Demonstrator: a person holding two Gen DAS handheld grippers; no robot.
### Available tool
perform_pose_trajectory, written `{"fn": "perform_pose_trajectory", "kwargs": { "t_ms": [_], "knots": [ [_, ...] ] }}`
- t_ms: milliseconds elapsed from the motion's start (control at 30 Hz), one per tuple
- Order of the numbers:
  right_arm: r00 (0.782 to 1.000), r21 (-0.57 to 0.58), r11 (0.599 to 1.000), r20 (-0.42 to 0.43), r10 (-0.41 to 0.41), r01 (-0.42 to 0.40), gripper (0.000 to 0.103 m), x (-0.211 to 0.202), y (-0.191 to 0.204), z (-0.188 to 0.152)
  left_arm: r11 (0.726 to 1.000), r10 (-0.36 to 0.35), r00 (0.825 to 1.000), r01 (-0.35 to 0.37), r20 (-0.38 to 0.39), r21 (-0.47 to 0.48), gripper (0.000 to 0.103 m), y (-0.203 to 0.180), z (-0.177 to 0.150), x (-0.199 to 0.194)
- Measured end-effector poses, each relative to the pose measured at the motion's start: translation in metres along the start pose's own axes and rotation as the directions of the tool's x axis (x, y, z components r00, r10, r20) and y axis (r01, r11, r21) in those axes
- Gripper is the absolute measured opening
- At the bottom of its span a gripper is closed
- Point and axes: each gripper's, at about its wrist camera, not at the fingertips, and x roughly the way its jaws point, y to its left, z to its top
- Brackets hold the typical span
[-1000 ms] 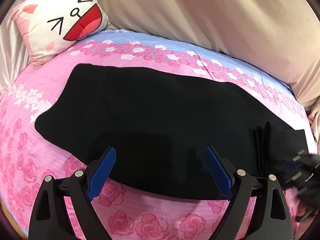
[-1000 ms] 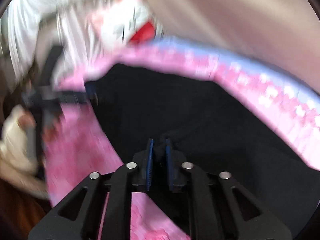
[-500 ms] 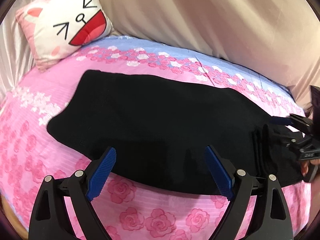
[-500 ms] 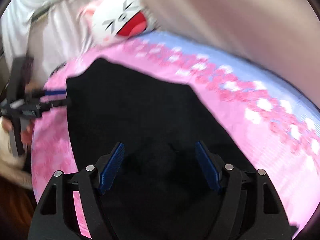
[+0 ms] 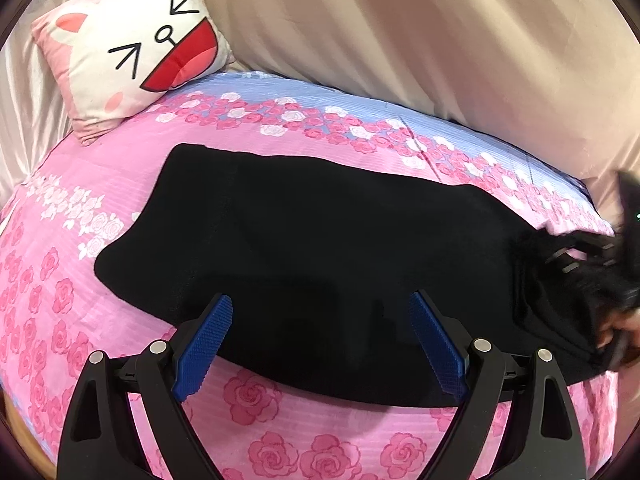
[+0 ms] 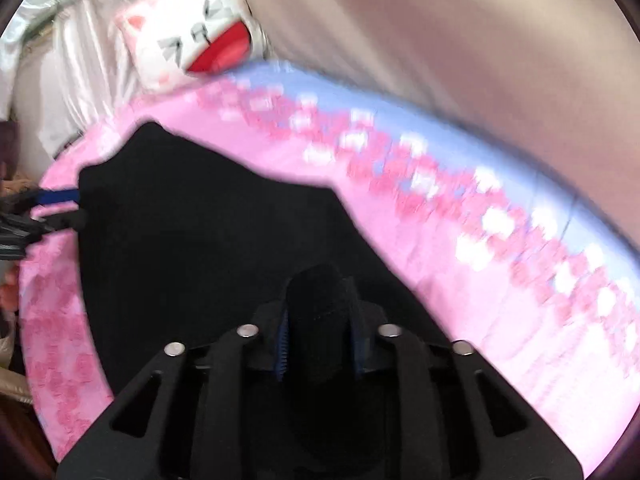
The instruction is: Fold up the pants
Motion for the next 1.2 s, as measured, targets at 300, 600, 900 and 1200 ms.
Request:
{"fn": "perform_pose_trajectory", "kwargs": {
  "t_ms": [300,600,900,1200],
  "knots": [
    [0.940,0.375,0.927,0.325,-0.106,-0.025,0.040,-0.140,-0.063,-0.061,1.000,0.021,1.000,-0.021,0.023,-0.021,0.087,0.022,-0.007,-0.012],
    [0.967,0.444,0.894,0.248,-0.056,-0.062,0.037,-0.108,-0.056,-0.091,0.998,-0.043,0.999,0.043,0.020,0.036,0.087,-0.016,-0.002,-0.009],
    [0.976,0.365,0.926,0.218,0.013,-0.094,0.036,-0.061,-0.003,-0.055,0.997,-0.014,1.000,0.012,0.027,0.077,0.087,-0.024,-0.010,-0.020],
    [0.942,0.624,0.767,0.326,-0.080,-0.150,0.034,-0.114,-0.060,-0.126,1.000,0.003,1.000,-0.004,-0.006,-0.030,0.087,-0.001,-0.003,-0.005]
  ]
}}
